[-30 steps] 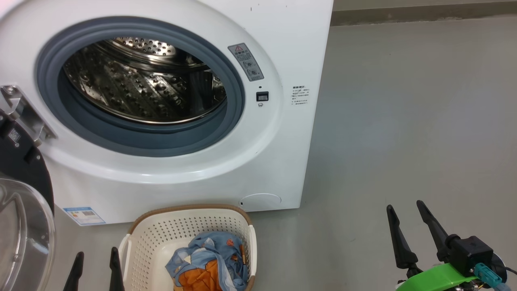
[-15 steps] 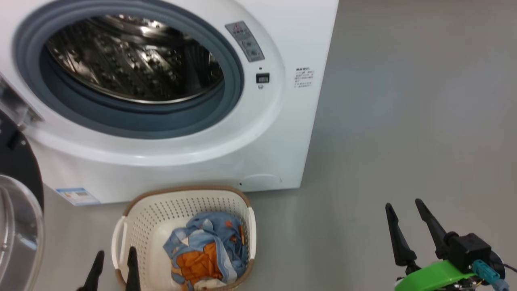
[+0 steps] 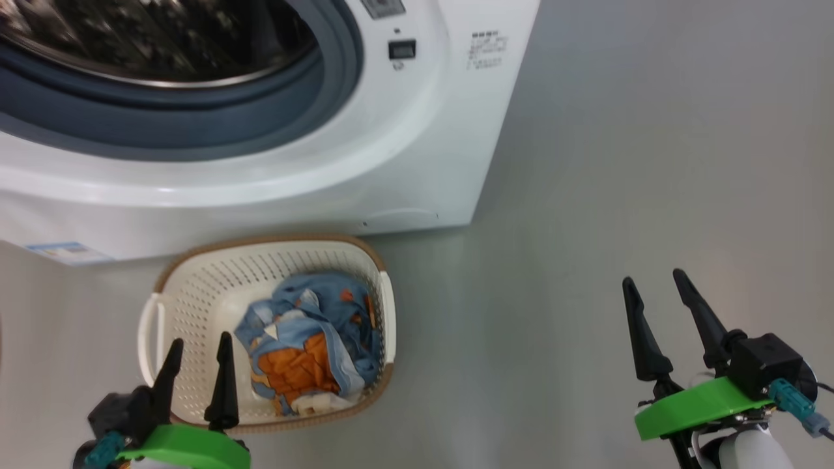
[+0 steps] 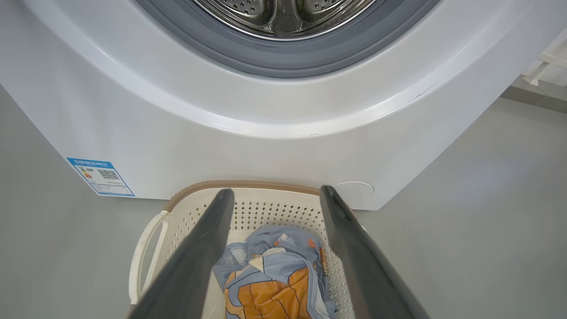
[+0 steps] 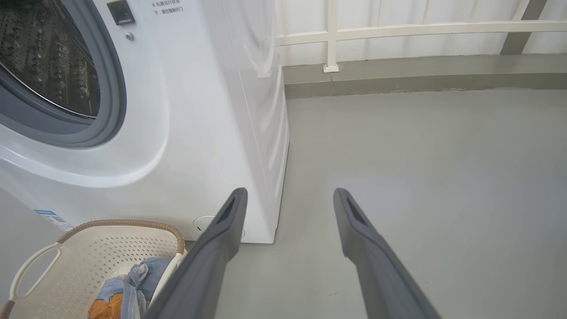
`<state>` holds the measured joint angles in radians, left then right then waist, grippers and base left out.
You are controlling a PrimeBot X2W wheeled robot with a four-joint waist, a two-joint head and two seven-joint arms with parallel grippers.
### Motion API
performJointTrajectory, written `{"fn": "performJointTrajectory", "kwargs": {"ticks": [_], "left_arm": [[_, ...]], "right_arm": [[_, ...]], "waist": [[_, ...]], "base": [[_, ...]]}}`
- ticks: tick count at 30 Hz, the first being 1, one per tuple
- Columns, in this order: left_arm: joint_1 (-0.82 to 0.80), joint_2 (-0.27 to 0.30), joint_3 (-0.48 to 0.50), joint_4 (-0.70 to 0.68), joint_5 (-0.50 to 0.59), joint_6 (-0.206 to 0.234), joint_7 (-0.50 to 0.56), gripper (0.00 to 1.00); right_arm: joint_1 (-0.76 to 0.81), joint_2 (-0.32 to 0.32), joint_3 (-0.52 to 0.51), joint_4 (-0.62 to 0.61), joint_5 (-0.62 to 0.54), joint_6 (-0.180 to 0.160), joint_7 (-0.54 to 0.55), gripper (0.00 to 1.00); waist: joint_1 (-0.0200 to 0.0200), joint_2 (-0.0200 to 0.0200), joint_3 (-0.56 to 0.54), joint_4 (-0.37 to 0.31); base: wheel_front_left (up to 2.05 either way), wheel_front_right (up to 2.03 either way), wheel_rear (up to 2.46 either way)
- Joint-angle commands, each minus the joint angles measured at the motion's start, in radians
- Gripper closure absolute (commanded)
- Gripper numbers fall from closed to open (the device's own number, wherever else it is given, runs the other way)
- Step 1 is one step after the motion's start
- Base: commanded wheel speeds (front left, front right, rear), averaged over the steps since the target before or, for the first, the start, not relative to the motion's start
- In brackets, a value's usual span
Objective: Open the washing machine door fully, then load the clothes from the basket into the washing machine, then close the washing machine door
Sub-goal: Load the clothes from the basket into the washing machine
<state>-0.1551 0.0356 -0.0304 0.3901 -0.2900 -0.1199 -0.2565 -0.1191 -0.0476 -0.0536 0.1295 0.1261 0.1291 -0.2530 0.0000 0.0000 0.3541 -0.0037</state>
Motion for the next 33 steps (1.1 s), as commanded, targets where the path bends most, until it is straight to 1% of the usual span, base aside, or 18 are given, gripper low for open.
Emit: {"fn": "performJointTrajectory", "kwargs": {"ticks": [1, 5, 8, 10, 17, 24, 33], "left_arm": [[-0.029, 0.025, 0.021, 0.022, -0.013, -0.008, -0.005, 0.0], [-0.1, 0.045, -0.019, 0.115, -0.046, -0.01, -0.005, 0.0], [-0.149, 0.071, -0.063, 0.177, -0.079, -0.01, -0.005, 0.0], [-0.166, 0.082, -0.078, 0.2, -0.089, -0.01, -0.005, 0.0], [-0.281, 0.143, -0.164, 0.329, -0.179, -0.011, 0.039, 0.0], [-0.362, 0.19, -0.232, 0.439, -0.269, -0.011, 0.127, 0.0], [-0.433, 0.248, -0.328, 0.495, -0.356, -0.011, 0.219, 0.0]], "right_arm": [[-0.02, -0.003, 0.024, -0.028, 0.008, 0.002, -0.009, 0.0], [-0.039, -0.003, 0.027, -0.037, 0.014, 0.002, -0.009, 0.0], [-0.054, -0.003, 0.029, -0.045, 0.022, 0.002, -0.009, 0.0], [-0.058, -0.003, 0.03, -0.048, 0.026, 0.002, -0.009, 0.0], [-0.084, -0.003, 0.027, -0.065, 0.055, 0.002, -0.009, 0.0], [-0.107, -0.003, 0.034, -0.084, 0.081, 0.002, -0.009, 0.0], [-0.134, -0.003, 0.052, -0.093, 0.114, 0.002, -0.009, 0.0]], "waist": [[0.0, 0.0, 0.093, -0.037], [0.0, 0.0, 0.147, -0.053], [0.0, 0.0, 0.191, -0.07], [0.0, 0.0, 0.207, -0.077], [0.0, 0.0, 0.306, -0.118], [0.0, 0.0, 0.38, -0.148], [0.0, 0.0, 0.458, -0.174]], "base": [[0.0, 0.0, 0.0], [0.0, 0.0, 0.0], [0.0, 0.0, 0.0], [0.0, 0.0, 0.0], [0.0, 0.0, 0.0], [0.0, 0.0, 0.0], [0.0, 0.0, 0.0]]}}
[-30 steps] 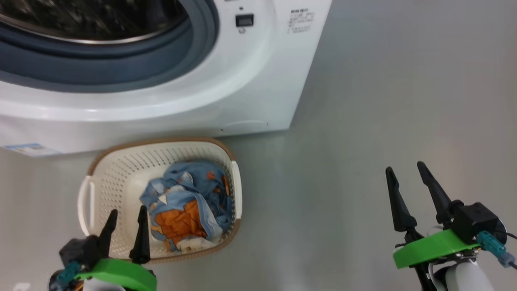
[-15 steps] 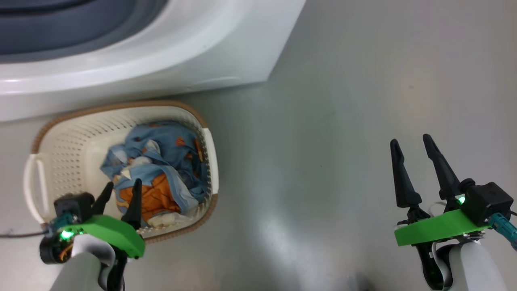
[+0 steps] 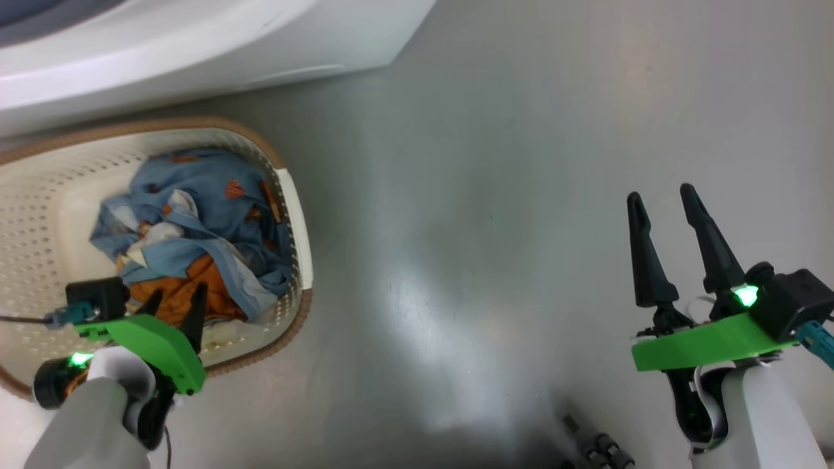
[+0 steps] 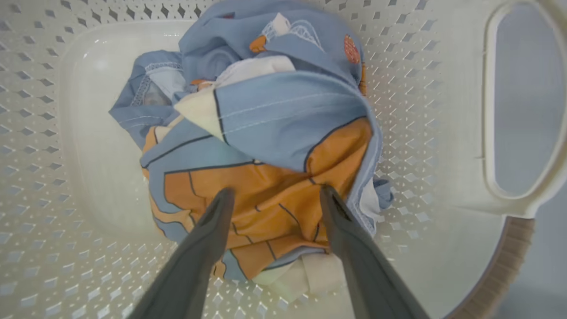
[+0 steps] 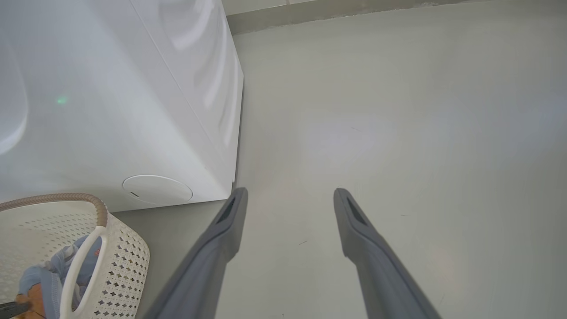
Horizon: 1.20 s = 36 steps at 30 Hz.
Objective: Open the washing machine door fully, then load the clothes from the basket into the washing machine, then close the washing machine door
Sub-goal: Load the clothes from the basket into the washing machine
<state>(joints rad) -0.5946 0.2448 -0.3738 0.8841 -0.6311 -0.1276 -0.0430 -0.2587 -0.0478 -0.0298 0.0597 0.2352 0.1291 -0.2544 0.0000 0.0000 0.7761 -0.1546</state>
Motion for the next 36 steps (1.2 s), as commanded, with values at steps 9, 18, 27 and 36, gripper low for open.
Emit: {"fn": "performJointTrajectory", "kwargs": {"ticks": [9, 18, 27, 36], "left_arm": [[-0.089, 0.083, -0.054, 0.036, -0.07, -0.003, 0.076, 0.0], [-0.18, 0.074, -0.081, 0.084, -0.114, -0.003, 0.075, 0.0], [-0.187, 0.047, -0.135, 0.114, -0.157, -0.003, 0.04, 1.0], [-0.118, 0.045, -0.184, 0.121, -0.193, -0.003, -0.096, 1.0]], "right_arm": [[-0.013, -0.002, 0.038, -0.027, 0.032, 0.002, -0.007, 0.0], [-0.026, -0.002, 0.038, -0.032, 0.042, 0.002, -0.007, 0.0], [-0.039, -0.002, 0.029, -0.025, 0.038, 0.002, -0.007, 0.0], [-0.04, -0.002, 0.013, -0.012, 0.024, 0.002, -0.007, 0.0]], "waist": [[0.0, 0.0, 0.109, -0.04], [0.0, 0.0, 0.154, -0.036], [0.0, 0.0, 0.127, -0.02], [0.0, 0.0, 0.003, 0.012]], "base": [[0.0, 0.0, 0.0], [0.0, 0.0, 0.0], [0.0, 0.0, 0.0], [0.0, 0.0, 0.0]]}}
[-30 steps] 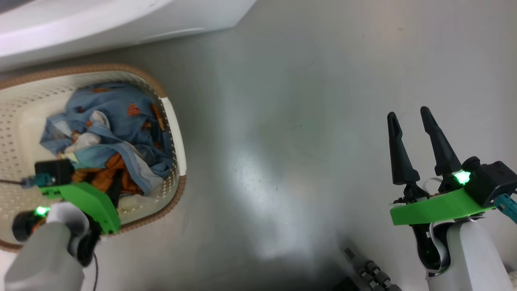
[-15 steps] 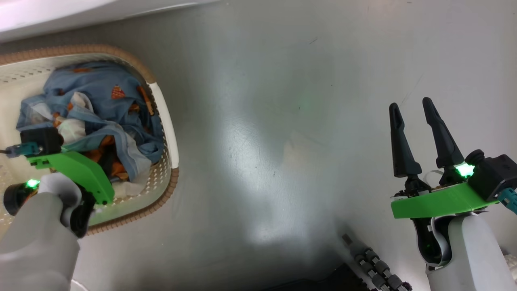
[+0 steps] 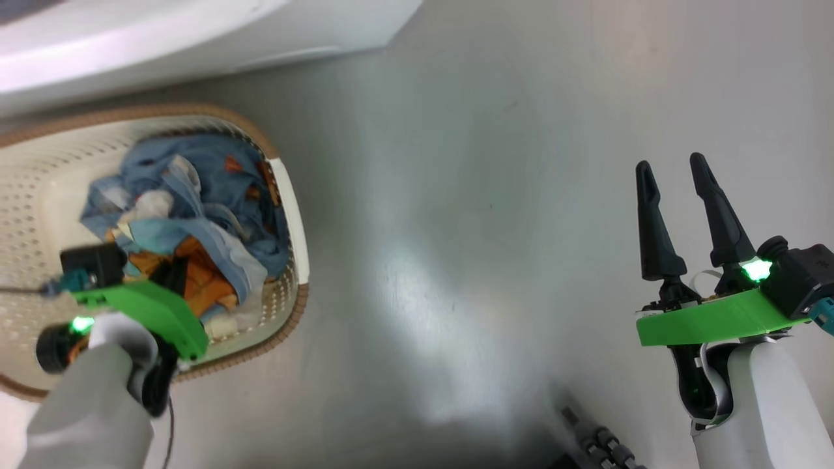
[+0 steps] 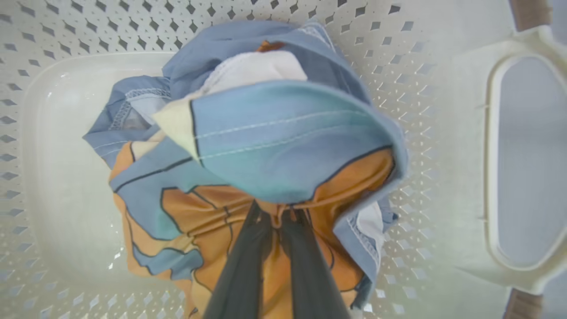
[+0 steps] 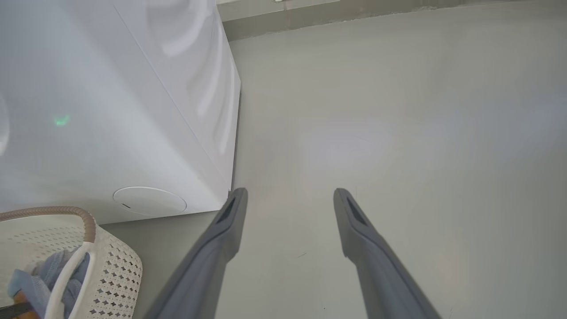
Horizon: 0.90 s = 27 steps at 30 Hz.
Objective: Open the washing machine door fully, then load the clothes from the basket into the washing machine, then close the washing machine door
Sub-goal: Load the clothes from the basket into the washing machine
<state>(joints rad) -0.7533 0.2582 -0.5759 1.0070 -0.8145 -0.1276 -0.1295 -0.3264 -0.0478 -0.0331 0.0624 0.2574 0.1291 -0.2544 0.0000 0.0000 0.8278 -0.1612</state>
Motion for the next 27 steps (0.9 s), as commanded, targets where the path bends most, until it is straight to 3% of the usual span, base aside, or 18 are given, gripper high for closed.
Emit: {"fn": "performJointTrajectory", "kwargs": {"ticks": [1, 11, 27], "left_arm": [[0.051, 0.033, 0.015, 0.001, -0.012, -0.003, -0.031, 1.0], [0.122, 0.018, 0.009, -0.016, 0.026, 0.006, -0.13, 1.0], [0.343, -0.005, 0.229, -0.378, 0.226, 0.09, -0.132, 1.0]], "right_arm": [[0.029, -0.002, 0.016, -0.013, 0.001, 0.002, -0.007, 0.0], [0.058, -0.002, 0.007, 0.0, -0.017, 0.002, -0.007, 0.0], [0.114, -0.002, 0.018, 0.049, -0.027, 0.002, -0.007, 0.0]], "waist": [[0.0, 0.0, -0.064, 0.022], [0.0, 0.0, -0.212, 0.075], [0.0, 0.0, -0.434, 0.148]], "base": [[0.0, 0.0, 0.0], [0.0, 0.0, 0.0], [0.0, 0.0, 0.0]]}}
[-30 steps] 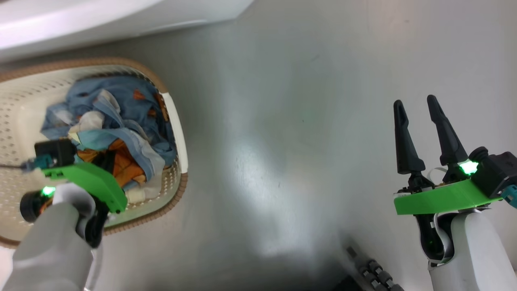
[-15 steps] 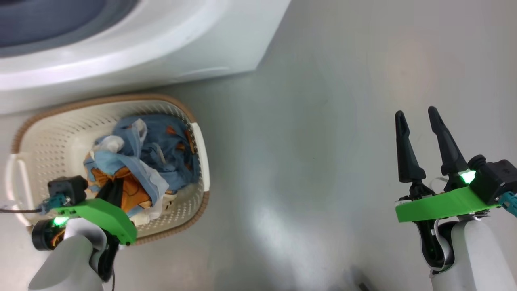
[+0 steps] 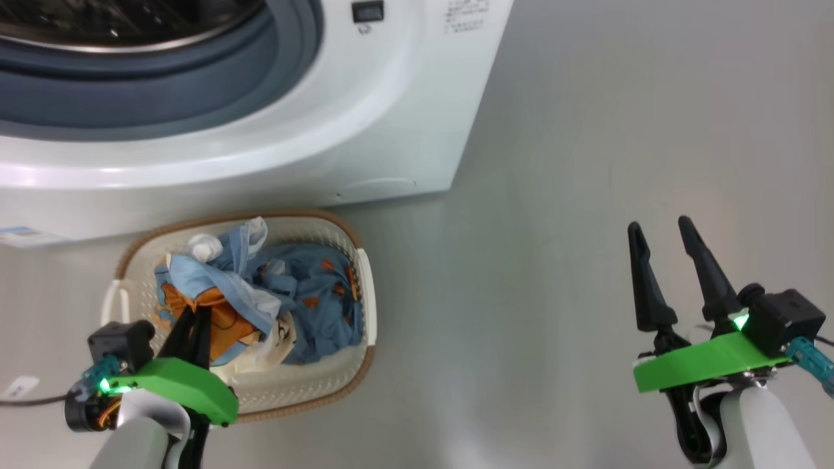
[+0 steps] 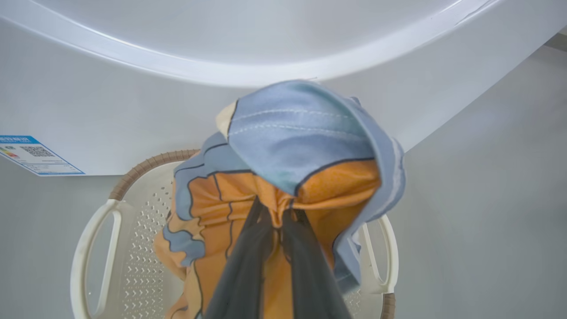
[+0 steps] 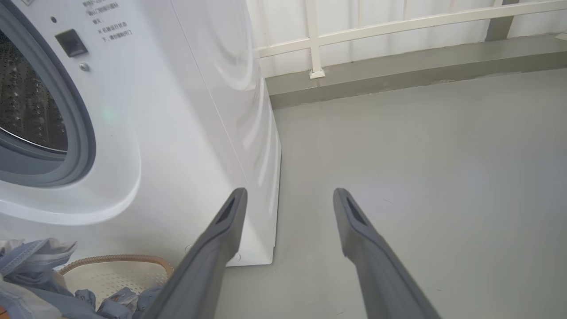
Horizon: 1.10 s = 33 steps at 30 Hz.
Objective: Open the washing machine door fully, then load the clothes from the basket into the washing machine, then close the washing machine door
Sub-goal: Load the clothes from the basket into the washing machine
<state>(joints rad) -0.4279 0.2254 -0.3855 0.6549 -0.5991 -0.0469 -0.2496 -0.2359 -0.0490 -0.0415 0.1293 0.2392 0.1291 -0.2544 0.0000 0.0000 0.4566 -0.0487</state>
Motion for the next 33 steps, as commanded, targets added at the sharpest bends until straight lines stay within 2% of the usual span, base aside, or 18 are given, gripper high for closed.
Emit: {"fn": "performJointTrajectory", "kwargs": {"ticks": [1, 22, 33], "left_arm": [[0.033, 0.024, 0.055, -0.053, 0.024, 0.013, -0.012, 1.0], [0.288, -0.054, 0.292, -0.475, 0.296, 0.049, -0.012, 1.0], [0.435, -0.094, 0.375, -0.589, 0.371, 0.039, -0.012, 1.0]], "right_arm": [[0.029, -0.001, 0.026, -0.017, -0.009, 0.002, -0.007, 0.0], [0.096, -0.001, 0.03, 0.014, -0.023, 0.002, -0.007, 0.0], [0.154, -0.001, 0.032, 0.017, -0.046, 0.002, -0.007, 0.0]], "waist": [[0.0, 0.0, -0.075, 0.039], [0.0, 0.0, -0.279, 0.078], [0.0, 0.0, -0.379, 0.078]], "base": [[0.0, 0.0, 0.0], [0.0, 0.0, 0.0], [0.0, 0.0, 0.0]]}}
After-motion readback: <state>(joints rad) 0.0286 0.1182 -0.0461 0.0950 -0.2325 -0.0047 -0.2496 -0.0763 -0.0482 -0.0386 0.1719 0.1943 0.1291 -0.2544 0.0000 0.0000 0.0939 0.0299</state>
